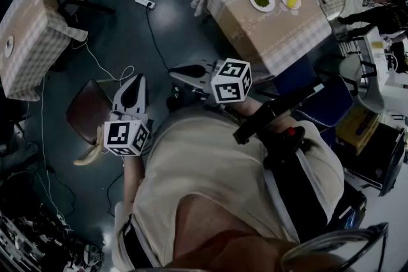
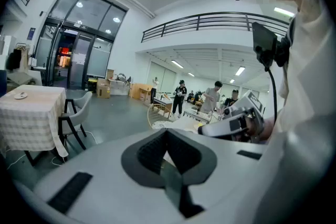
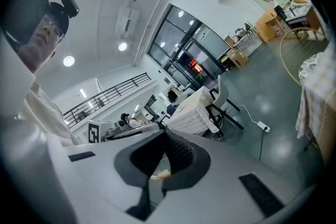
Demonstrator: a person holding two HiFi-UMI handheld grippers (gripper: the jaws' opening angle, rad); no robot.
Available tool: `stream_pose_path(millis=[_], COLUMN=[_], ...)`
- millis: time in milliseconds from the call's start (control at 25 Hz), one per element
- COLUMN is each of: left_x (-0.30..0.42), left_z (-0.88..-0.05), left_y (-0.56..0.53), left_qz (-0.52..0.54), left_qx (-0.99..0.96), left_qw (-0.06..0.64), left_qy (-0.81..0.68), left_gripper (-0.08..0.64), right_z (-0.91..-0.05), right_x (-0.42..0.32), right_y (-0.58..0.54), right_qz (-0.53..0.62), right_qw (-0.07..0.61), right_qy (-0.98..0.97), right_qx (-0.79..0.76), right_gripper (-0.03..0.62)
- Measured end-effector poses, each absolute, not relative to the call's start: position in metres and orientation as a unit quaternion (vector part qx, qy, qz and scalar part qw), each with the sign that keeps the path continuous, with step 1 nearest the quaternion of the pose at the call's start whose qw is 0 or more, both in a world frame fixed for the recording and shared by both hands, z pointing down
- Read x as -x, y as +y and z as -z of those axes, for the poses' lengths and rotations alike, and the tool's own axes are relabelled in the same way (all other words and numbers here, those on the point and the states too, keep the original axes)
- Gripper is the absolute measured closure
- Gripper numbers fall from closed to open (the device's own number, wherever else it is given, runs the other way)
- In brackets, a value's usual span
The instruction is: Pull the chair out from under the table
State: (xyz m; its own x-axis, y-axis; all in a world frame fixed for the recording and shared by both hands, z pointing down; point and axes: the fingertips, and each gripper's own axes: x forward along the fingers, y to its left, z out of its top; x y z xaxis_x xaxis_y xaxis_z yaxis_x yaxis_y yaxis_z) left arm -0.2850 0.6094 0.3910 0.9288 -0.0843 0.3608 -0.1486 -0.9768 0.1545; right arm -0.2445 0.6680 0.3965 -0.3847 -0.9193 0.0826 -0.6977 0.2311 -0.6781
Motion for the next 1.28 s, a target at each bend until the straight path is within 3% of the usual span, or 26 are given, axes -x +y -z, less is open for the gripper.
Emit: stream_pose_path(millis=[720,1280], left_x=[0.244,0.252], left_z=[-0.408,-0.407], left_y=[0.654,0.632], left_qz=[-0.202,-0.199], left_qx=[-0.971,-0.954], left_qw=[0.101,0.118], left_qy=[-0.078,-0.189], left_gripper=[0.552,0.552], right_z=[-0.392,-0.406], right_x=[0.201,0.152], right_y=[0.715,0.735], right_qz=[0.309,0.344], right_qw=[0.202,0.234], right_qy=[0.777,0.753], right_qx=[0.51,0.51], right_gripper=[0.581,0.581])
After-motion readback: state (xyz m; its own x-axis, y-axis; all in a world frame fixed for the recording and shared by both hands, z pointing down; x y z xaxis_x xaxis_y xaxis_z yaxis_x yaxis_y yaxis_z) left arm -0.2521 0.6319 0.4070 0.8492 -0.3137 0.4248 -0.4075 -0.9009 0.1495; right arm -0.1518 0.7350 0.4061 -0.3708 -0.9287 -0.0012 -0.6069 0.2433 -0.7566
